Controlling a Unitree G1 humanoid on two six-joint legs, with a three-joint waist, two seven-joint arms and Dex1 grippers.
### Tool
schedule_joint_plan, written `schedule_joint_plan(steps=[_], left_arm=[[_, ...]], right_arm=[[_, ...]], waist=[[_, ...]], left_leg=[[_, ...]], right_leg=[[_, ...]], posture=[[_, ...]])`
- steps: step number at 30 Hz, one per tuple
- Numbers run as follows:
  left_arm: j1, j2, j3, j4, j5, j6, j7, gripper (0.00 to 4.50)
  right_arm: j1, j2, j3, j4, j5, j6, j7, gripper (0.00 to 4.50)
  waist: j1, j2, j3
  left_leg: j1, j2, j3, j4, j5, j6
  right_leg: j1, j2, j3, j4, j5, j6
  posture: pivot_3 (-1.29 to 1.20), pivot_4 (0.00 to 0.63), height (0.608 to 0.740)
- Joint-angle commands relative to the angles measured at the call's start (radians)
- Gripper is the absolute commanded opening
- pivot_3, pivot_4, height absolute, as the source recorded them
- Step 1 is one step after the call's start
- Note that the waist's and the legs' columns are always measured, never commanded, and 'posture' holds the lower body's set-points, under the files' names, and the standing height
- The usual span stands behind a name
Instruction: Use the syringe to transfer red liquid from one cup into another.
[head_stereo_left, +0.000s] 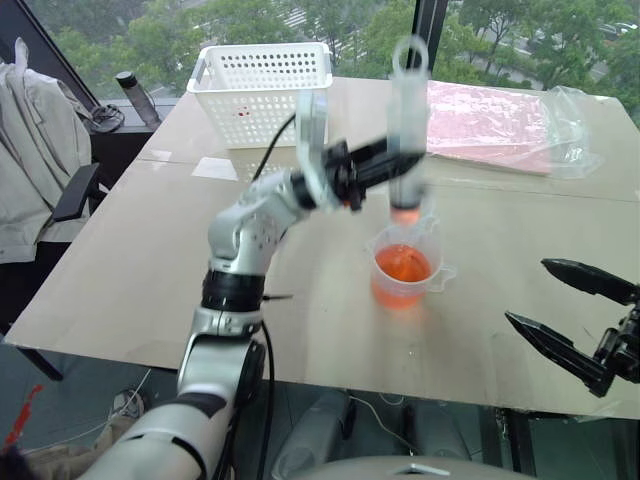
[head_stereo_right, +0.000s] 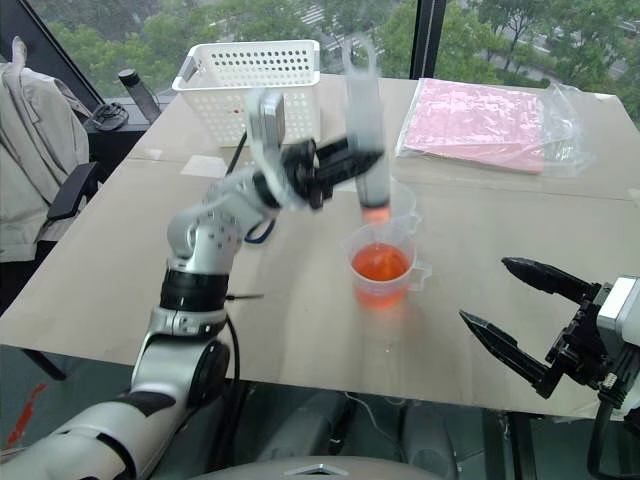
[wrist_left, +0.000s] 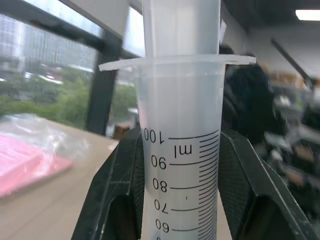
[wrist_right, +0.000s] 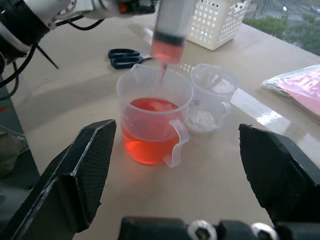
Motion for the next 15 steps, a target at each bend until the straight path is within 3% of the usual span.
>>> schedule_joint_plan(steps=[1, 6, 10, 15], left_arm=[[-0.098, -0.019, 0.055, 0.09, 0.011, -0.066, 0.044, 1.4], [-0.186, -0.056, -0.012, 0.263, 0.191, -0.372, -0.04, 1.4], [-0.144, -0.108, -0.077, 0.388, 0.305, -0.584, -0.123, 1.4], [-0.111, -0.132, -0.093, 0.473, 0.353, -0.687, -0.164, 1.4]], right_arm=[[-0.038, 0.001, 0.013, -0.018, 0.04, -0.055, -0.043, 4.2], [-0.156, -0.055, 0.086, 0.019, 0.037, -0.053, -0.125, 4.2], [-0.21, -0.09, 0.137, 0.043, 0.004, -0.036, -0.149, 4.2], [-0.293, -0.125, 0.173, 0.074, 0.018, -0.019, -0.229, 4.2]], waist=[[-0.001, 0.0, 0.0], [0.0, 0.0, 0.0], [0.003, -0.001, 0.001], [-0.008, -0.001, 0.001]], left_leg=[[-0.001, 0.0, 0.0, 0.0, 0.0, 0.0], [-0.001, 0.0, 0.001, 0.0, 0.0, 0.0], [-0.002, 0.0, 0.001, -0.001, 0.0, 0.0], [-0.003, 0.0, 0.001, -0.001, 0.0, 0.0]], right_leg=[[0.0, 0.0, 0.0, -0.001, 0.0, 0.0], [0.0, 0.0, 0.001, -0.001, 0.0, 0.0], [0.0, -0.001, 0.0, -0.001, 0.0, 0.0], [-0.002, -0.001, 0.001, -0.001, 0.0, 0.0]], posture=[[0.0, 0.15, 0.74], [0.0, 0.15, 0.74], [0.0, 0.15, 0.74], [0.0, 0.15, 0.74]])
